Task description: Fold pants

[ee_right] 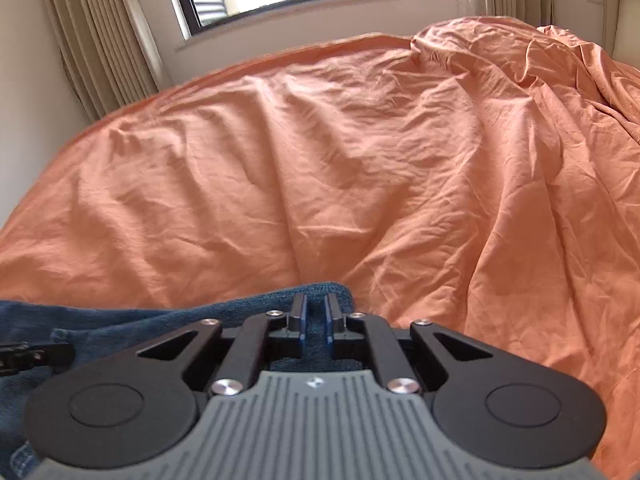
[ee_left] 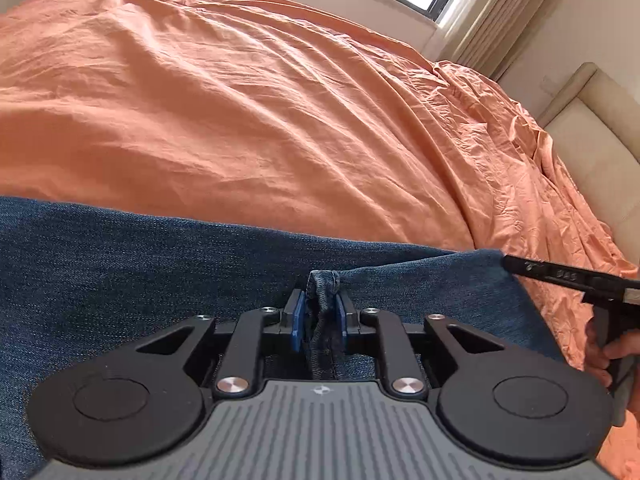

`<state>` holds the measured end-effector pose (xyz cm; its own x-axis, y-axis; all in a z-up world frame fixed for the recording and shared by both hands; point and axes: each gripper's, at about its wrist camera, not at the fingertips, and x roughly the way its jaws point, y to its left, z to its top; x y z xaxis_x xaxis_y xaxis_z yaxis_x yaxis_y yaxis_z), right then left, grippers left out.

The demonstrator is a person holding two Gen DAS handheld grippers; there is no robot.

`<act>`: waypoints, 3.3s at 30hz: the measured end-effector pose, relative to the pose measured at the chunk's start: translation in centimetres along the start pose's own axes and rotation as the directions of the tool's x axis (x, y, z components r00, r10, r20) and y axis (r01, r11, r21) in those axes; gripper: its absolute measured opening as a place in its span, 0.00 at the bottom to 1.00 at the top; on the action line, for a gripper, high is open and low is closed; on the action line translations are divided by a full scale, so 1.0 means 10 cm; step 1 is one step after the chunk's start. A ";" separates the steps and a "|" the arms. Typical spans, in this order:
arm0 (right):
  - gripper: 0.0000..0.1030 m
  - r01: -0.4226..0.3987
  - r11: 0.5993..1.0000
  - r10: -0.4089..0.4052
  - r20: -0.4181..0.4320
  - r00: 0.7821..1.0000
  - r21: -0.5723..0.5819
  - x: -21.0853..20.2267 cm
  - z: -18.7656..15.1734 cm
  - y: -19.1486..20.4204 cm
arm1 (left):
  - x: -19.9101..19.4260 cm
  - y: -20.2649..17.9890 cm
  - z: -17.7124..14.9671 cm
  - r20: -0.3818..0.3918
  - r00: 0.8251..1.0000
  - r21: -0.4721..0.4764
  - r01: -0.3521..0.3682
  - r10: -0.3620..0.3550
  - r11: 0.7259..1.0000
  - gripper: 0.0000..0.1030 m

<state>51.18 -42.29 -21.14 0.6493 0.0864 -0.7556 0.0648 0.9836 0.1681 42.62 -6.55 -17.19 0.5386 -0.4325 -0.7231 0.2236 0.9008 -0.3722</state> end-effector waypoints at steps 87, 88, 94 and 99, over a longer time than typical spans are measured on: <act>0.15 -0.125 0.888 0.125 -0.029 0.992 -0.443 -1.15 -1.10 2.07 | -2.74 3.02 -1.51 0.334 0.883 -0.824 0.103 0.330 0.558 0.66; 0.14 -0.122 0.889 0.116 -0.041 0.992 -0.441 -1.09 -1.08 2.09 | -2.68 3.08 -1.51 0.338 0.884 -0.828 0.115 0.323 0.549 0.66; 0.10 -0.115 0.919 0.081 -0.106 0.991 -0.378 -0.74 -0.94 2.09 | -2.33 3.34 -1.35 0.358 0.892 -0.818 0.155 0.278 0.554 0.66; 0.10 -0.118 0.925 0.073 -0.136 0.988 -0.362 -0.55 -0.91 2.10 | -2.10 3.50 -1.16 0.333 0.901 -0.804 0.118 0.278 0.583 0.61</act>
<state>42.08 -20.65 -19.15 0.5432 0.1782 -0.8205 -0.2911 0.9566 0.0151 29.69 33.65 -21.77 0.8182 -0.1260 -0.5609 -0.4596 0.4427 -0.7699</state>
